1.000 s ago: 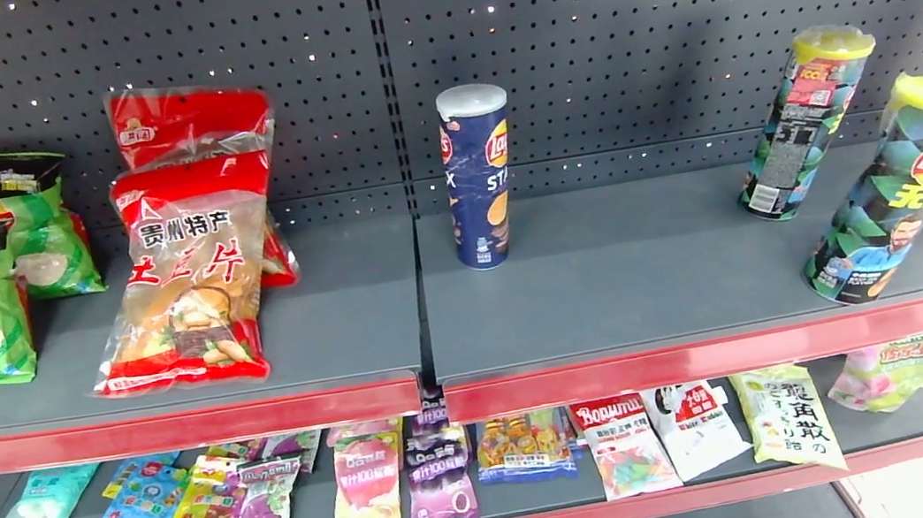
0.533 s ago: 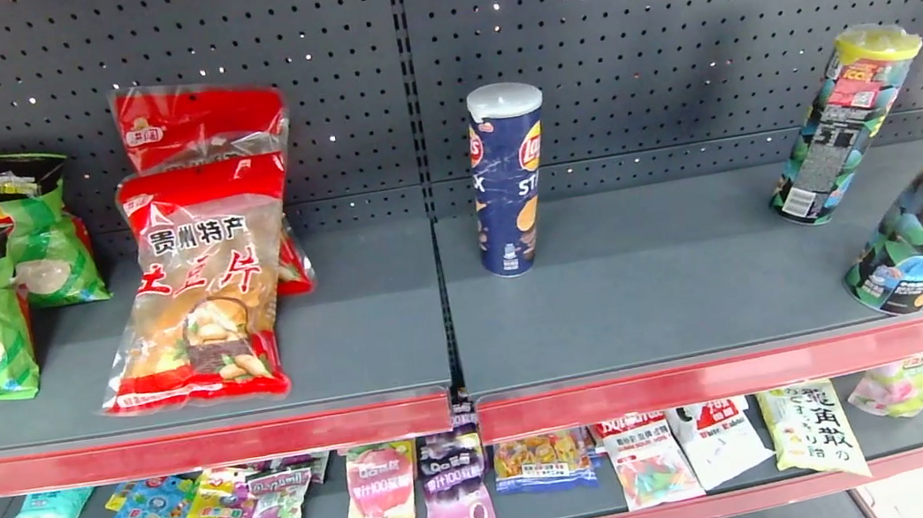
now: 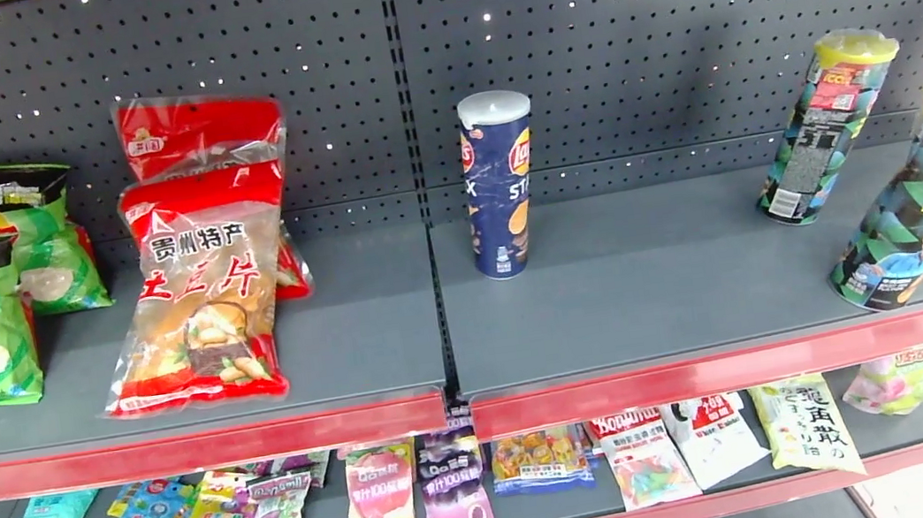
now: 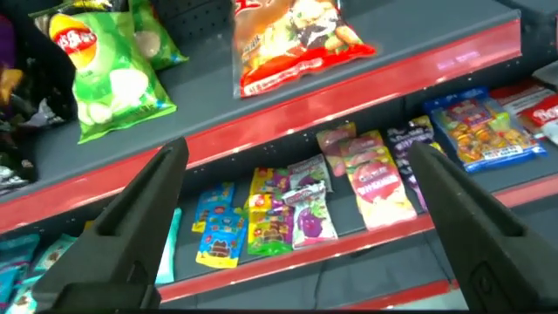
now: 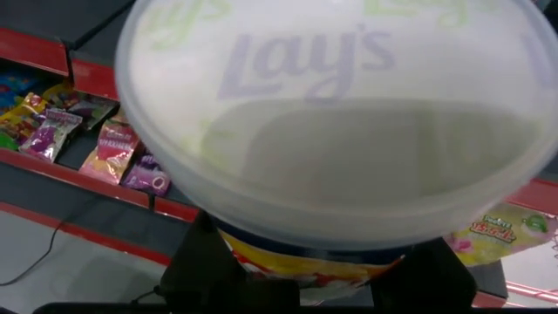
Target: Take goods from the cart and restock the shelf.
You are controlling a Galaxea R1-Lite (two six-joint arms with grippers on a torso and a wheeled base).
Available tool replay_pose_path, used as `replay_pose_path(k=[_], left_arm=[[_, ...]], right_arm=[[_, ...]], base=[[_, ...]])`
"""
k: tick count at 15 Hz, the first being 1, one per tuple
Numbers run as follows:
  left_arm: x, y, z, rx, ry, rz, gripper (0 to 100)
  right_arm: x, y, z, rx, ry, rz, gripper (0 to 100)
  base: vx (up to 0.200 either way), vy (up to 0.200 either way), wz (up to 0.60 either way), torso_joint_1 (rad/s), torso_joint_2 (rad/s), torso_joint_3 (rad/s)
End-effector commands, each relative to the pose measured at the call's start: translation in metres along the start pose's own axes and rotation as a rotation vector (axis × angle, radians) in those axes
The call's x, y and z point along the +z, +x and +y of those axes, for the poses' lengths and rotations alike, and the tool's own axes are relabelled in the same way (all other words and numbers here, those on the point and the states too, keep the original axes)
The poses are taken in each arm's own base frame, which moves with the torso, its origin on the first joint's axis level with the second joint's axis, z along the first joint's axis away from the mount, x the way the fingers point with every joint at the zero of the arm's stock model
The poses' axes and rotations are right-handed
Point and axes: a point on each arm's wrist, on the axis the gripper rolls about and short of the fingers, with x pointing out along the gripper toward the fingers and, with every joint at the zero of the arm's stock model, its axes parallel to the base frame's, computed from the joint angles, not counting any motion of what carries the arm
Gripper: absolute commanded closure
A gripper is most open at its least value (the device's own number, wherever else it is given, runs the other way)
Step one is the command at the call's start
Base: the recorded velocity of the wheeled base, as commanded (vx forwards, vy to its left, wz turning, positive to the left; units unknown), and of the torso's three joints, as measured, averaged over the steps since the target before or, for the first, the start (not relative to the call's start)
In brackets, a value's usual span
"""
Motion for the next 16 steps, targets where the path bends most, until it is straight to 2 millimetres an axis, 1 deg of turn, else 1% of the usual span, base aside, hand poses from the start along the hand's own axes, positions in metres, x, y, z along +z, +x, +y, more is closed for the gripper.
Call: replay_pose_path(k=[1, 2, 9, 11, 12, 13, 15, 16], left_arm=[[0.0, 0.0, 0.0, -0.001, -0.001, 0.003, 0], [0.0, 0.0, 0.0, -0.002, -0.001, 0.002, 0], [0.001, 0.001, 0.0, -0.009, 0.0, 0.004, 0], [0.002, 0.003, 0.001, -0.024, 0.05, 0.008, 0], [0.006, 0.007, 0.004, -0.053, 0.058, 0.023, 0], [0.015, 0.015, 0.008, -0.072, 0.058, 0.025, 0], [0.04, 0.045, 0.019, -0.186, 0.04, -0.006, 0], [0.053, 0.065, 0.026, -0.248, 0.03, -0.016, 0]], right_arm=[[0.0, 0.001, 0.0, 0.0, 0.001, 0.003, 100], [0.0, 0.001, 0.0, 0.0, 0.001, 0.005, 100], [-0.003, 0.002, 0.0, 0.002, 0.004, 0.013, 100], [-0.002, 0.002, 0.0, 0.001, 0.003, 0.012, 100], [-0.001, 0.003, 0.0, 0.007, 0.003, 0.009, 100], [0.001, 0.003, 0.0, 0.028, 0.003, 0.005, 100], [0.005, 0.007, -0.001, 0.054, 0.004, 0.011, 100], [0.005, 0.01, -0.002, 0.057, 0.007, 0.024, 100]], base=[[0.2, 0.0, 0.0, -0.002, -0.01, 0.017], [0.2, 0.0, 0.0, 0.007, 0.0, -0.002], [0.0, 0.0, 0.0, 0.0, 0.0, 0.0], [0.0, 0.0, 0.0, 0.0, 0.0, 0.0], [0.0, 0.0, 0.0, 0.0, 0.0, 0.0], [0.0, 0.0, 0.0, 0.0, 0.0, 0.0], [0.0, 0.0, 0.0, 0.0, 0.0, 0.0], [0.0, 0.0, 0.0, 0.0, 0.0, 0.0]])
